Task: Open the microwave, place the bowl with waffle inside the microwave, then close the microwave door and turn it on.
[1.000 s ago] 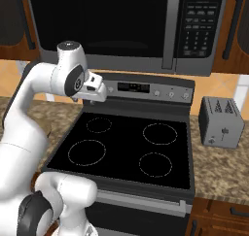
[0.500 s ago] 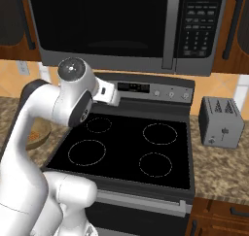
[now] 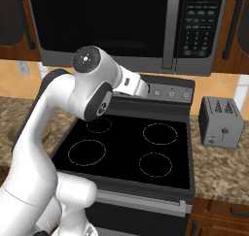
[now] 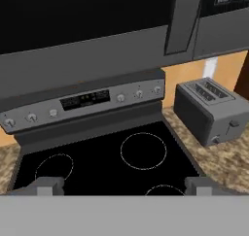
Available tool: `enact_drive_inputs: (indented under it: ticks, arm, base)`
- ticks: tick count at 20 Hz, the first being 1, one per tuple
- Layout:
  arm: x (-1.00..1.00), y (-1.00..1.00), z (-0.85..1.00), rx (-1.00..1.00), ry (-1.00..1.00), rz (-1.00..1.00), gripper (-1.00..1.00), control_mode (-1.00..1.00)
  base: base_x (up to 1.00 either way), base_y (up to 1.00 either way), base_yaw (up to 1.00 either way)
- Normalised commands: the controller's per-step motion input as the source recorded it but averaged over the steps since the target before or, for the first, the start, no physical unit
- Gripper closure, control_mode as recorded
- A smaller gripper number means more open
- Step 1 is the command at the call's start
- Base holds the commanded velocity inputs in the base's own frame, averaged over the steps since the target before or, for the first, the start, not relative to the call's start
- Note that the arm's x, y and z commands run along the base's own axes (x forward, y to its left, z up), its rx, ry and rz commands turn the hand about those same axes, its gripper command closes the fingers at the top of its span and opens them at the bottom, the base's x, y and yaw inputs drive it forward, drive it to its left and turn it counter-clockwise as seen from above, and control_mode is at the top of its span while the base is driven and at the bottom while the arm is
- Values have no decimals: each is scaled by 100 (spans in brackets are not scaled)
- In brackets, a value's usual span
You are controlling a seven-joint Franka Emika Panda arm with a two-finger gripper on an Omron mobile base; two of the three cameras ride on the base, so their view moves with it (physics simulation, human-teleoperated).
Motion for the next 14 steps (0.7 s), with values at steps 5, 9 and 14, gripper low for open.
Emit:
enact_drive_inputs:
  ticks: [5, 9, 14]
  arm:
    - [3, -67, 53, 5, -3, -6, -100, -100]
    - [4, -39, 21, 8, -16, 1, -100, -100]
    - [24, -17, 17, 1, -8, 0, -100, -100]
  base:
    - [0, 0, 0]
    - [0, 0, 0]
    - [0, 0, 0]
